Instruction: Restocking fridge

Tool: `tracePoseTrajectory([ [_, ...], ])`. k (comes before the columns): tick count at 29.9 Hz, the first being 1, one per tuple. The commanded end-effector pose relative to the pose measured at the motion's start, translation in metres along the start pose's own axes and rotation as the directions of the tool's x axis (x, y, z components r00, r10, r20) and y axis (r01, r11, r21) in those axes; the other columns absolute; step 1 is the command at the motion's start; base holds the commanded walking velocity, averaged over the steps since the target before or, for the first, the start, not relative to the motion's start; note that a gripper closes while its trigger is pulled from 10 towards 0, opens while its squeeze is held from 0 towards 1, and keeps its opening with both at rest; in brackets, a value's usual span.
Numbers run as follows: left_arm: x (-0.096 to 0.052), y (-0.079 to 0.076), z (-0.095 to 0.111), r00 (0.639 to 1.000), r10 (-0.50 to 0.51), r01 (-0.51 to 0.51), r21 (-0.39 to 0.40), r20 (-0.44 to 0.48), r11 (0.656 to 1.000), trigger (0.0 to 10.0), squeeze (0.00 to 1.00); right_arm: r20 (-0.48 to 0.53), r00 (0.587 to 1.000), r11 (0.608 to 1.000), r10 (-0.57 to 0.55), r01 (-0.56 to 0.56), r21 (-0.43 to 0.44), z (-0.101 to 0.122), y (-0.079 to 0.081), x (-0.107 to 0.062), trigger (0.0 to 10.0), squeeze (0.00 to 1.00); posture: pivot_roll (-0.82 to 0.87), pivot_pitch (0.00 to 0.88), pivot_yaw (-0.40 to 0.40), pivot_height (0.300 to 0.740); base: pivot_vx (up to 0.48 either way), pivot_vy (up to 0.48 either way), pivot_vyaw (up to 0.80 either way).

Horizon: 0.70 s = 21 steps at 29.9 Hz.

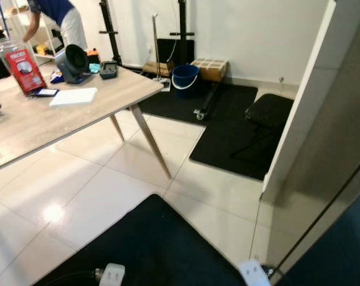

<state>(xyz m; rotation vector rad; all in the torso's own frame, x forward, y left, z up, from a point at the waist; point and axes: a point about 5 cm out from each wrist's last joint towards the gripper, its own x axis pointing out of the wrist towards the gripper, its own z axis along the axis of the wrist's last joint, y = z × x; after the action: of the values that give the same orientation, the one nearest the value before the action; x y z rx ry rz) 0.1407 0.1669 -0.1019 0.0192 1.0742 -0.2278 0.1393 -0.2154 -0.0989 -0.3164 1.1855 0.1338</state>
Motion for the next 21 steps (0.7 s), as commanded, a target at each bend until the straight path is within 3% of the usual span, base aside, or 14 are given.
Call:
tracePoseTrajectory([
  [1, -0.0021, 0.0007, -0.0119, 0.999, 0.001, -0.001, 0.002, -0.043, 1.000, 10.0, 0.00, 0.025, 1.000, 1.000, 0.015, -0.015, -0.005, 0.0071, 0.0049, 0.0008, 10.0, 0.00, -0.01, 0.000, 0.057, 0.740, 0.000, 0.000, 0.79],
  [21, -0.0012, 0.0012, -0.0074, 0.999, 0.005, -0.005, -0.001, -0.035, 1.000, 10.0, 0.00, 0.032, 0.999, 1.000, 0.016, -0.015, -0.016, 0.0110, 0.0042, 0.0010, 10.0, 0.00, -0.01, 0.000, 0.056, 0.740, 0.000, 0.000, 0.79],
])
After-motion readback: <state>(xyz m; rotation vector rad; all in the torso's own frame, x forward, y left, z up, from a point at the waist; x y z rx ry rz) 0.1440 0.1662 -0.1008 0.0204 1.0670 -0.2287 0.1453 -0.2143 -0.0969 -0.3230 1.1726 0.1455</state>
